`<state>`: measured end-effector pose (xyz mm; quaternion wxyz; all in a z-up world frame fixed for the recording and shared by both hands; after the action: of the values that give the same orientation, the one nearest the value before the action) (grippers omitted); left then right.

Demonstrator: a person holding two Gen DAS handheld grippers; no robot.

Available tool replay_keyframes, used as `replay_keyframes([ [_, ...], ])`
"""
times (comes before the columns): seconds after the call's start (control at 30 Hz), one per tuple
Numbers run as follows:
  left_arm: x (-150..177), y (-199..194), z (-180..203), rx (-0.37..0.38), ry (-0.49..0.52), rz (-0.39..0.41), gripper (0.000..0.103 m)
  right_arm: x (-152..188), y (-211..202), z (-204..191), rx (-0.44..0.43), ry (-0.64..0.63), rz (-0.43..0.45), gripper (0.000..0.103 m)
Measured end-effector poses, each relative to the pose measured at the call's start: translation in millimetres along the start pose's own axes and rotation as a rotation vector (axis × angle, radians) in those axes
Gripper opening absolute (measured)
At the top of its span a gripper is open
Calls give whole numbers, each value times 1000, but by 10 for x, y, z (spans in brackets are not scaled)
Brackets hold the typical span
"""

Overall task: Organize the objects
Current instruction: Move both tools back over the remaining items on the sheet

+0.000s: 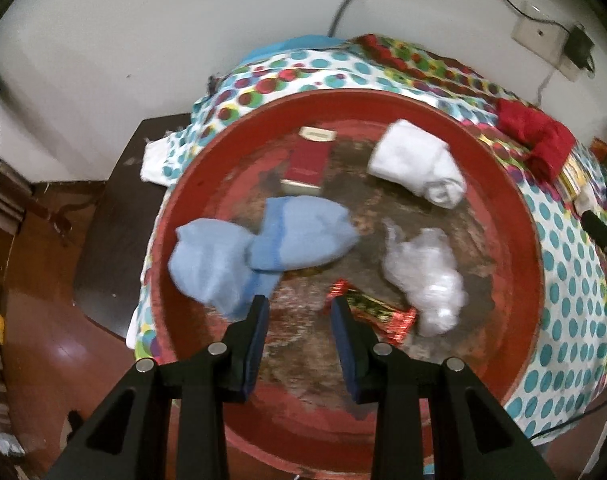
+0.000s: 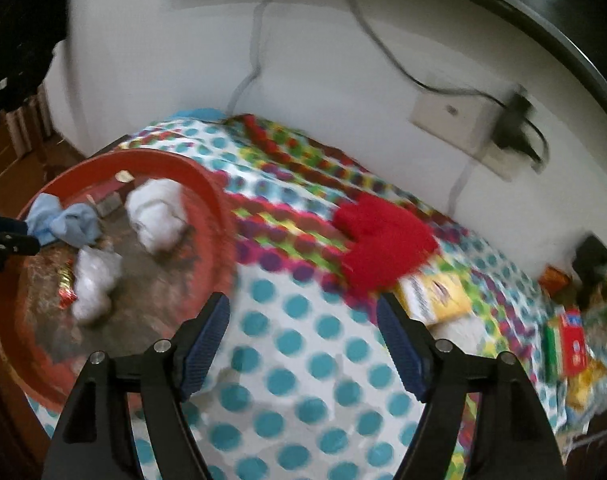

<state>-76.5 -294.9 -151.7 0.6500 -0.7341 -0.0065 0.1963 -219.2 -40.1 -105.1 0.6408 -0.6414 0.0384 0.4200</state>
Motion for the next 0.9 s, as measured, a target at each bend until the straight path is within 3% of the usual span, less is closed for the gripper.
replay_keyframes([
  [0.27, 45, 1, 475, 15, 115, 0, 33, 521, -99, 867, 53, 169, -26, 74],
  [0.53, 113, -55, 953, 84, 225, 16, 33, 1078, -92, 1512, 78, 300, -57, 74],
  [0.7, 193, -86, 1311, 124, 293, 28, 33, 1068, 29, 1586, 49, 323, -49, 74],
  [0.9, 269, -66, 1824, 150, 411, 18, 33, 802, 312, 1448, 0, 301, -43, 74],
])
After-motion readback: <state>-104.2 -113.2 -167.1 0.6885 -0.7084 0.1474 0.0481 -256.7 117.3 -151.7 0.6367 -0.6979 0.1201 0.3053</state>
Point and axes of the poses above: each gripper's, at about its wrist camera, not at the fingertips, and y roughly the way its jaws point, z to its right, x to its underside, the point moved 4 cm from there along y, roughly the way its jaws point, and after that the axes turned 4 degrees about -z, right-handed, at the moved point
